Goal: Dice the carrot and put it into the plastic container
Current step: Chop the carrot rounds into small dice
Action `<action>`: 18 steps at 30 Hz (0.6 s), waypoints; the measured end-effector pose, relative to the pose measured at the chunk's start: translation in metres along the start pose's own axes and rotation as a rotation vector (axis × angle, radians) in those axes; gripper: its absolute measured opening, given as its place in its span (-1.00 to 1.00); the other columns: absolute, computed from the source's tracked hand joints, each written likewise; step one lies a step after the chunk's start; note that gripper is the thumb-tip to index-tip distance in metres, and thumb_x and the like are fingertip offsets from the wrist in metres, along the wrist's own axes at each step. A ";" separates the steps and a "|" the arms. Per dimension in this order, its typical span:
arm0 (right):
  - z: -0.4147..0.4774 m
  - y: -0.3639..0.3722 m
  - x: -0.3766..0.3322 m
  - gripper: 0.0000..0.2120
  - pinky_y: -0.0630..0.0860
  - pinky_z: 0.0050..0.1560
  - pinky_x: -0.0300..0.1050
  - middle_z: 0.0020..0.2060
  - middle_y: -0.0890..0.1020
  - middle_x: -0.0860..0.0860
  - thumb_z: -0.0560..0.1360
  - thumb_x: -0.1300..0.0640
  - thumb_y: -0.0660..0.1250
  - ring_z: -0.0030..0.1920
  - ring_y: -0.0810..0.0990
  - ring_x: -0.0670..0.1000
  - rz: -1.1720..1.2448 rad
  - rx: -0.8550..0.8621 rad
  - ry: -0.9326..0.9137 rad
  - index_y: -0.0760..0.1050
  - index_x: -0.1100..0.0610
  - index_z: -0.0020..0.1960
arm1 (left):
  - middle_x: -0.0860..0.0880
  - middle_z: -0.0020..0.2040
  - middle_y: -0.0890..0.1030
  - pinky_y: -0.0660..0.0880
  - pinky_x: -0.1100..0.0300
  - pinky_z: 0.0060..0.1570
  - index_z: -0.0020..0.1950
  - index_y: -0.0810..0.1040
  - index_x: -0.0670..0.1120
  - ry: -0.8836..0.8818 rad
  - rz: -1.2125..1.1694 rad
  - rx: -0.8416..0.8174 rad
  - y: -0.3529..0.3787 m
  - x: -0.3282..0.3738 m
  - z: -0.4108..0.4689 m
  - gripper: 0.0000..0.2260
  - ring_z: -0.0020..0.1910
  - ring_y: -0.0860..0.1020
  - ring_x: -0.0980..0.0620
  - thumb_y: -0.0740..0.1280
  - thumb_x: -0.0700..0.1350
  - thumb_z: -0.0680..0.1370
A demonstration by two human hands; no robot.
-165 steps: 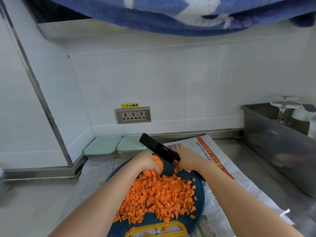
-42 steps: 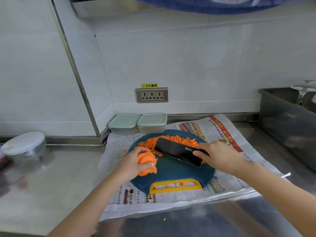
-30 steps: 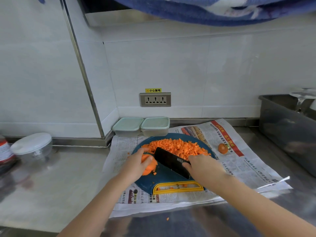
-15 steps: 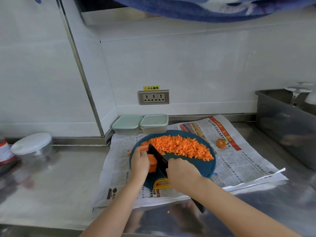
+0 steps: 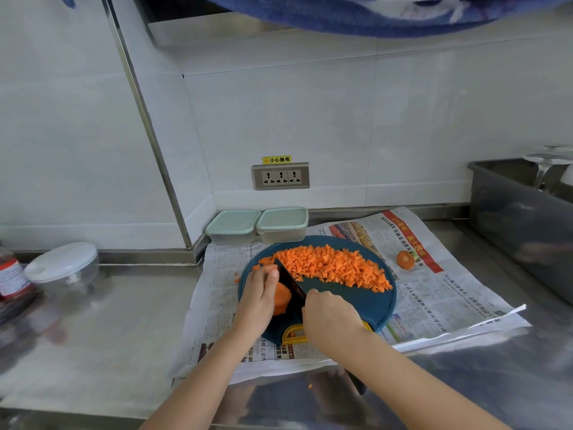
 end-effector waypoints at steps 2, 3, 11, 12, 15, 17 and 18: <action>0.000 -0.001 0.000 -0.77 0.37 -0.17 -0.12 0.13 0.56 0.12 0.62 0.18 0.15 0.11 0.58 0.13 -0.001 0.004 0.001 0.37 0.23 0.23 | 0.08 0.30 0.30 0.19 0.38 0.14 0.41 0.33 -0.01 0.135 0.137 -0.077 0.002 0.004 -0.005 -0.65 0.19 0.29 0.26 0.10 0.03 0.64; 0.000 -0.001 0.000 -0.77 0.37 -0.16 -0.12 0.14 0.56 0.12 0.62 0.18 0.15 0.11 0.58 0.13 -0.001 0.005 0.003 0.37 0.23 0.24 | 0.06 0.34 0.28 0.20 0.40 0.14 0.41 0.32 -0.01 0.197 0.203 -0.098 0.003 0.005 -0.007 -0.64 0.20 0.30 0.25 0.14 0.02 0.63; -0.002 0.000 -0.002 -0.77 0.39 -0.15 -0.13 0.13 0.56 0.12 0.61 0.19 0.16 0.10 0.58 0.12 0.011 -0.005 0.031 0.37 0.22 0.25 | -0.11 0.42 0.27 0.31 0.15 0.32 0.45 0.32 -0.03 0.054 0.324 -0.067 0.006 -0.011 -0.008 -0.64 0.36 0.34 -0.06 0.02 -0.02 0.67; -0.003 0.000 -0.003 -0.77 0.39 -0.15 -0.13 0.14 0.56 0.12 0.61 0.21 0.15 0.11 0.58 0.12 0.007 -0.008 0.031 0.36 0.22 0.25 | -0.13 0.40 0.29 0.33 0.13 0.29 0.44 0.32 -0.05 0.045 0.361 -0.053 0.006 -0.009 -0.007 -0.64 0.33 0.36 -0.07 0.01 -0.03 0.67; -0.007 -0.001 -0.007 -0.75 0.39 -0.13 -0.12 0.17 0.55 0.13 0.59 0.27 0.14 0.15 0.56 0.13 0.010 -0.019 0.030 0.35 0.24 0.26 | -0.11 0.35 0.36 0.34 0.23 0.15 0.42 0.29 -0.09 0.024 0.332 -0.007 0.006 -0.001 -0.006 -0.66 0.28 0.40 -0.04 0.03 -0.04 0.67; -0.010 0.000 -0.007 -0.73 0.45 -0.04 -0.11 0.19 0.53 0.14 0.57 0.28 0.16 0.18 0.55 0.13 0.028 -0.030 0.046 0.34 0.25 0.27 | -0.08 0.33 0.40 0.29 0.30 0.05 0.44 0.24 -0.11 -0.011 0.247 0.001 0.007 0.001 -0.008 -0.64 0.27 0.42 -0.02 0.06 -0.04 0.66; -0.011 0.001 -0.007 -0.73 0.47 0.01 -0.11 0.19 0.53 0.14 0.57 0.28 0.16 0.18 0.55 0.13 0.036 -0.035 0.054 0.34 0.25 0.27 | -0.07 0.33 0.40 0.26 0.33 0.04 0.44 0.24 -0.12 -0.015 0.221 -0.004 0.008 0.001 -0.009 -0.65 0.28 0.42 -0.02 0.06 -0.05 0.66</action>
Point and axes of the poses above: each hand's wrist, its own z-axis towards the middle knuckle, its own y-axis out of the palm, x = y × z, the point moved 7 cm from there along z, towards the middle knuckle
